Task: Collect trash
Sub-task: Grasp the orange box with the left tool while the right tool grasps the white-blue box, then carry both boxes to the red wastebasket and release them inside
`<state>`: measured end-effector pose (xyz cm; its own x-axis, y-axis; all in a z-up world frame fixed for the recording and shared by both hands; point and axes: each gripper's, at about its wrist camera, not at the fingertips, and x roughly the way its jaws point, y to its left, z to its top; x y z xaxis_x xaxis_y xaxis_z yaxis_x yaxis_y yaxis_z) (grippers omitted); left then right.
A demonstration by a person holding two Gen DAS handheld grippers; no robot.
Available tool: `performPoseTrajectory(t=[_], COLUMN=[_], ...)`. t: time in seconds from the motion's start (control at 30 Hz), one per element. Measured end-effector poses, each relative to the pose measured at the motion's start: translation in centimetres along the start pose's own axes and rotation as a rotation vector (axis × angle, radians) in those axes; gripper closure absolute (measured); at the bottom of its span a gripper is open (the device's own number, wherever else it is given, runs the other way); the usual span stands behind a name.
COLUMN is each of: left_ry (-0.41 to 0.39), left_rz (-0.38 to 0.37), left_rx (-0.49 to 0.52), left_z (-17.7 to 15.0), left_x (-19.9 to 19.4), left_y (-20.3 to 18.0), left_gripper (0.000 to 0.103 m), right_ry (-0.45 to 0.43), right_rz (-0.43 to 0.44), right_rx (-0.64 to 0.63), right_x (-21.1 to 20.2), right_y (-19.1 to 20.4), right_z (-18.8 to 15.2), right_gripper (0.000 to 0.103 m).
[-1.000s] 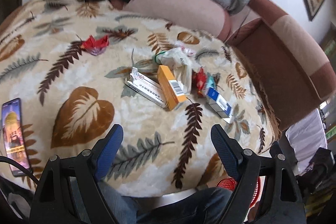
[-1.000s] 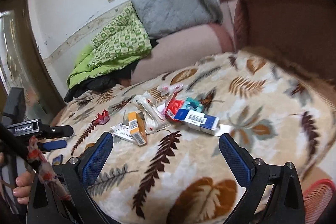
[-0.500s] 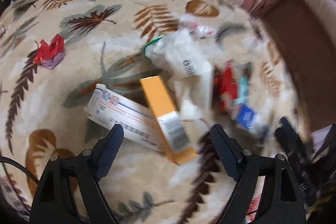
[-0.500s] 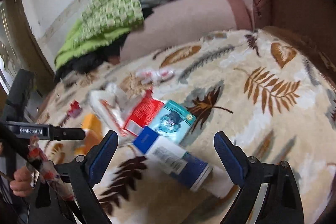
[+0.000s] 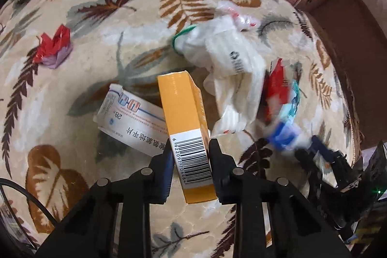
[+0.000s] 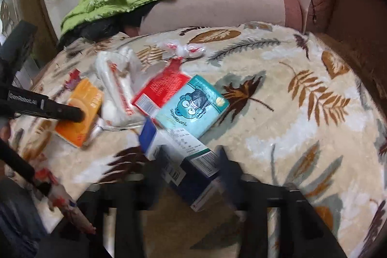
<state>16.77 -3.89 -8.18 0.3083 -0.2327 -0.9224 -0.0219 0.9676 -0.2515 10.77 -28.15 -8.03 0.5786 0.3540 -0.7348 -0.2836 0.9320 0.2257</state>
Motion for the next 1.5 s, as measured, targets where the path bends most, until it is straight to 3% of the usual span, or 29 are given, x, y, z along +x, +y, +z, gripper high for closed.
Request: performPoseTrajectory(t=[0.03, 0.07, 0.27, 0.3, 0.37, 0.4, 0.43, 0.5, 0.67, 0.73, 0.77, 0.83, 1.0, 1.1, 1.3, 1.5], left_ry=[-0.011, -0.024, -0.063, -0.066, -0.067, -0.068, -0.070, -0.077, -0.102, -0.102, -0.102, -0.104, -0.121, -0.134, -0.211, -0.284], left_rz=[-0.006, -0.008, -0.036, -0.043, -0.058, -0.062, -0.066, -0.070, -0.073, -0.079, -0.084, -0.090, -0.104, -0.117, -0.224, -0.333], left_rx=[0.006, 0.009, -0.019, -0.024, -0.032, -0.034, -0.036, -0.043, -0.053, -0.052, -0.053, -0.056, -0.051, -0.052, -0.061, 0.013], left_z=[-0.1, -0.2, -0.6, -0.8, -1.0, -1.1, -1.2, -1.4, -1.3, -1.3, -1.2, -1.2, -1.2, -1.2, -1.4, -3.3], left_x=[-0.3, -0.8, -2.6, -2.8, -3.2, -3.3, -3.4, -3.7, -4.4, -4.5, -4.5, -4.6, -5.1, -5.5, -7.6, -10.3], left_y=[-0.1, -0.1, 0.7, 0.8, 1.0, 1.1, 1.1, 1.2, 1.4, 1.5, 1.5, 1.6, 1.4, 1.4, 1.7, 0.1], left_gripper=[0.077, 0.077, 0.077, 0.077, 0.077, 0.077, 0.077, 0.077, 0.077, 0.077, 0.077, 0.077, 0.077, 0.077, 0.077, 0.077], right_ry=[-0.004, -0.001, 0.001, -0.002, -0.004, -0.008, -0.026, -0.023, 0.090, 0.113, 0.107, 0.078, 0.050, 0.007, -0.142, -0.273], right_rz=[0.015, 0.018, -0.023, -0.016, 0.014, 0.012, -0.003, -0.021, -0.108, -0.117, -0.136, -0.140, -0.161, -0.133, -0.059, -0.089], right_rx=[0.018, 0.028, 0.111, 0.118, 0.142, 0.150, 0.138, 0.080, 0.000, -0.009, -0.013, -0.007, -0.013, 0.037, 0.264, 0.442], right_x=[-0.5, -0.8, -2.0, -2.0, -2.1, -2.2, -2.4, -2.1, 1.5, 2.3, 2.3, 1.6, -0.5, -2.6, -10.5, -19.4], right_y=[0.0, 0.2, 0.7, 0.7, 0.5, 0.6, 0.9, 1.6, 1.7, 1.2, 1.1, 1.0, 1.9, 2.3, 2.6, 1.5], right_z=[-0.1, -0.2, -1.6, -1.6, -1.3, -1.1, -0.7, 0.2, 0.9, 0.2, -0.1, -0.6, -1.3, -1.7, -3.2, -7.1], right_gripper=[0.082, 0.089, 0.091, 0.087, 0.049, 0.016, 0.012, 0.012, 0.013, 0.029, 0.032, 0.051, 0.055, 0.055, 0.055, 0.055])
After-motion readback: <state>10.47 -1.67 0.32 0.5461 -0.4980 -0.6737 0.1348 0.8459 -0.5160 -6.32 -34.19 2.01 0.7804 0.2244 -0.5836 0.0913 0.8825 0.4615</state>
